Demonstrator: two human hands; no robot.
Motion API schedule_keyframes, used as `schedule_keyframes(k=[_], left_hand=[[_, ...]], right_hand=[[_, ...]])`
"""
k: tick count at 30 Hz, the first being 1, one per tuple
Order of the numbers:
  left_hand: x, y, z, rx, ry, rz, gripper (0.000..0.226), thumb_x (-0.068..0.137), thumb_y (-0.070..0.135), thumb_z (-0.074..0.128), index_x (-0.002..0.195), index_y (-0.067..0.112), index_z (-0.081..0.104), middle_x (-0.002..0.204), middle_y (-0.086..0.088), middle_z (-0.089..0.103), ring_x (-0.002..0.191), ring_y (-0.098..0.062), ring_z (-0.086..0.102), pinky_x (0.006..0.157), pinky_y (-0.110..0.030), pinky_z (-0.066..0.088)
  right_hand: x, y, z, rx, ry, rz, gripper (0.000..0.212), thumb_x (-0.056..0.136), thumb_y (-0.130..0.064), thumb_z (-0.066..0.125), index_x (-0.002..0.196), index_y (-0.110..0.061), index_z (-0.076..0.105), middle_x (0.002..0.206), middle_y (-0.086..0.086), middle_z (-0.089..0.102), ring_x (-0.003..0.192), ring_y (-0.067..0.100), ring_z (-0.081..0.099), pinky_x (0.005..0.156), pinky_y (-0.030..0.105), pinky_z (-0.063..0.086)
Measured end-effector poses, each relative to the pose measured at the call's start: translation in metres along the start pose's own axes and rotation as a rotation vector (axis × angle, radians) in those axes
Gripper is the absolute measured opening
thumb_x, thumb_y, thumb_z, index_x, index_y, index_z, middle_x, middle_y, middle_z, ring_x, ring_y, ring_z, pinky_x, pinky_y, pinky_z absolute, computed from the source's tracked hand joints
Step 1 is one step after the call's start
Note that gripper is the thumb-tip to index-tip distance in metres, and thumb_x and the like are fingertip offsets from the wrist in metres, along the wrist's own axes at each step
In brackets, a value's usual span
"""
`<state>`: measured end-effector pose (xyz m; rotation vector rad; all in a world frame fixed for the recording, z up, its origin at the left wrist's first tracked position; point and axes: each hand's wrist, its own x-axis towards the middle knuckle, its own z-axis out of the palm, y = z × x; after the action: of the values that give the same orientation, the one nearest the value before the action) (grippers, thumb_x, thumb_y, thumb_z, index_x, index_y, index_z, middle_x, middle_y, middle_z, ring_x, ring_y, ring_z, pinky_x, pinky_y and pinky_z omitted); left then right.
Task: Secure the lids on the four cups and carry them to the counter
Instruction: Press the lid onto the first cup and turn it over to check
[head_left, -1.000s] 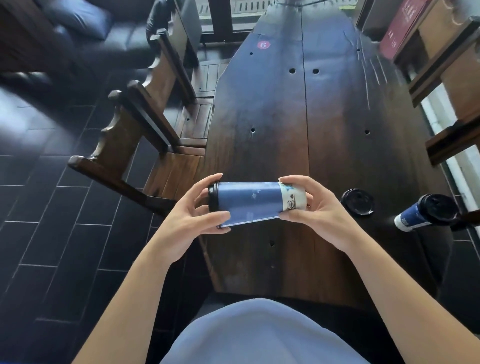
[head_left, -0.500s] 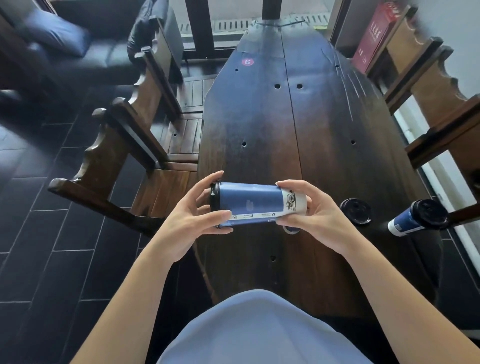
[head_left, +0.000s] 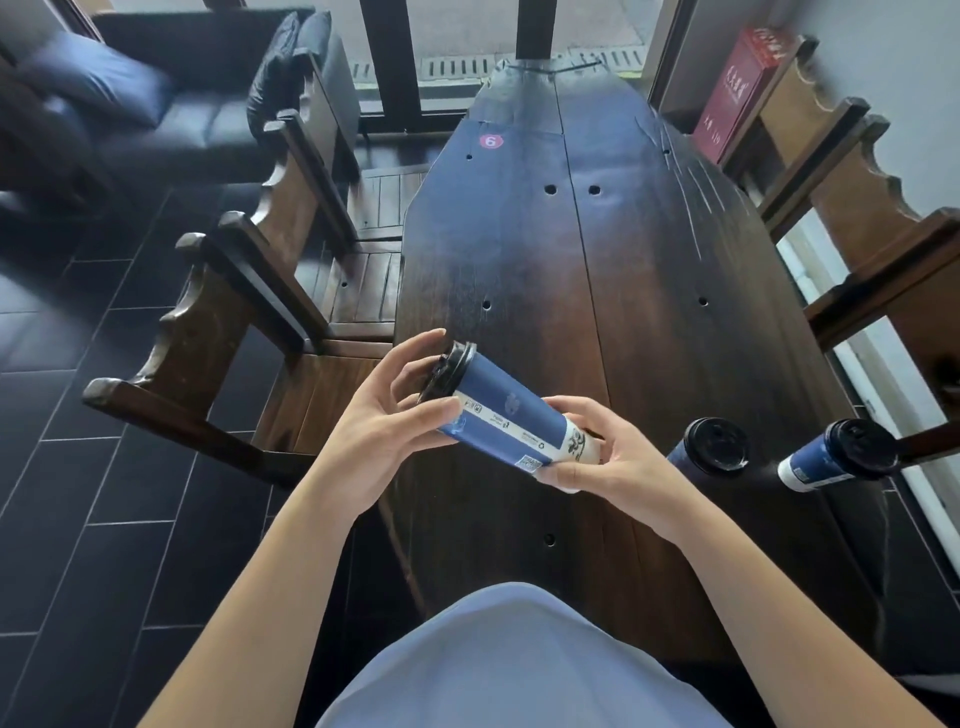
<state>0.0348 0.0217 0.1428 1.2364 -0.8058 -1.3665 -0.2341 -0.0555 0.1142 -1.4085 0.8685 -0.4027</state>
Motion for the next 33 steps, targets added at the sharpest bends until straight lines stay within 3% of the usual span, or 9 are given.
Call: schedule_keyframes(k=[3,8,13,18,20,22,26,29,33], left_hand=[[0.005,0.001,0.01,-0.035,0.05,-0.004,0.1,0.054,0.055,0.102,0.142,0.036,0.06,0.127,0.006,0.073,0.119,-0.024,0.072,0.093,-0.046,0.063],[0.011,-0.001,0.024,-0.1,0.09,-0.058,0.115,0.046,0.059,0.103,0.145,0.024,0.055,0.12,-0.002,0.073,0.107,-0.017,0.072,0.09,-0.04,0.06],[0.018,-0.001,0.037,-0.057,0.067,-0.124,0.091,0.066,0.054,0.084,0.143,0.017,0.054,0.121,-0.003,0.075,0.107,-0.02,0.072,0.084,-0.036,0.058],[0.021,-0.004,0.045,-0.008,0.041,-0.135,0.085,0.07,0.054,0.081,0.144,0.021,0.055,0.125,-0.001,0.075,0.107,-0.016,0.073,0.085,-0.034,0.058],[0.02,-0.006,0.045,-0.004,0.037,-0.131,0.082,0.071,0.053,0.081,0.142,0.022,0.056,0.124,0.0,0.076,0.107,-0.015,0.073,0.083,-0.032,0.059],[0.021,-0.007,0.043,-0.007,0.044,-0.12,0.08,0.071,0.05,0.082,0.142,0.022,0.056,0.126,-0.001,0.075,0.11,-0.018,0.073,0.085,-0.034,0.059],[0.022,-0.008,0.038,0.014,0.038,-0.104,0.08,0.072,0.046,0.084,0.143,0.024,0.055,0.135,-0.002,0.072,0.12,-0.023,0.07,0.091,-0.038,0.058],[0.025,-0.012,0.037,0.055,0.027,-0.096,0.079,0.07,0.044,0.087,0.141,0.029,0.057,0.135,0.001,0.073,0.121,-0.02,0.071,0.091,-0.037,0.057],[0.029,-0.02,0.036,0.103,0.009,-0.086,0.08,0.069,0.043,0.091,0.141,0.032,0.058,0.138,0.001,0.071,0.129,-0.023,0.067,0.108,-0.047,0.054]], right_hand=[[0.002,0.005,0.009,-0.032,-0.044,0.044,0.072,0.074,-0.033,0.091,0.134,-0.041,0.052,0.124,-0.012,0.065,0.113,0.012,0.07,0.083,0.032,0.063],[0.006,0.005,0.023,-0.119,-0.057,0.081,0.071,0.065,-0.048,0.092,0.116,-0.065,0.045,0.112,-0.035,0.061,0.11,-0.005,0.065,0.078,0.015,0.057],[0.013,0.007,0.039,-0.13,-0.051,0.127,0.082,0.056,-0.056,0.095,0.111,-0.068,0.036,0.109,-0.037,0.058,0.106,-0.015,0.06,0.072,0.01,0.055],[0.012,0.011,0.048,-0.152,-0.059,0.119,0.091,0.055,-0.058,0.095,0.115,-0.066,0.027,0.107,-0.045,0.053,0.106,-0.023,0.054,0.069,0.004,0.051],[0.01,0.01,0.044,-0.156,-0.076,0.116,0.091,0.055,-0.056,0.095,0.116,-0.067,0.028,0.112,-0.04,0.055,0.106,-0.02,0.056,0.071,0.005,0.052],[0.01,-0.001,0.033,-0.139,-0.083,0.107,0.09,0.058,-0.054,0.094,0.124,-0.064,0.033,0.121,-0.029,0.06,0.108,-0.009,0.064,0.082,0.016,0.057],[0.018,-0.034,-0.002,-0.043,-0.027,0.009,0.082,0.071,-0.062,0.077,0.143,-0.036,0.047,0.138,-0.011,0.062,0.119,0.007,0.066,0.094,0.035,0.059],[0.028,-0.053,-0.016,-0.059,0.006,-0.032,0.071,0.082,-0.056,0.071,0.146,-0.031,0.05,0.141,-0.003,0.062,0.119,0.011,0.068,0.091,0.03,0.06],[0.042,-0.06,-0.015,-0.121,-0.01,-0.037,0.063,0.083,-0.053,0.071,0.142,-0.038,0.054,0.136,-0.009,0.065,0.113,0.006,0.07,0.086,0.026,0.061]])
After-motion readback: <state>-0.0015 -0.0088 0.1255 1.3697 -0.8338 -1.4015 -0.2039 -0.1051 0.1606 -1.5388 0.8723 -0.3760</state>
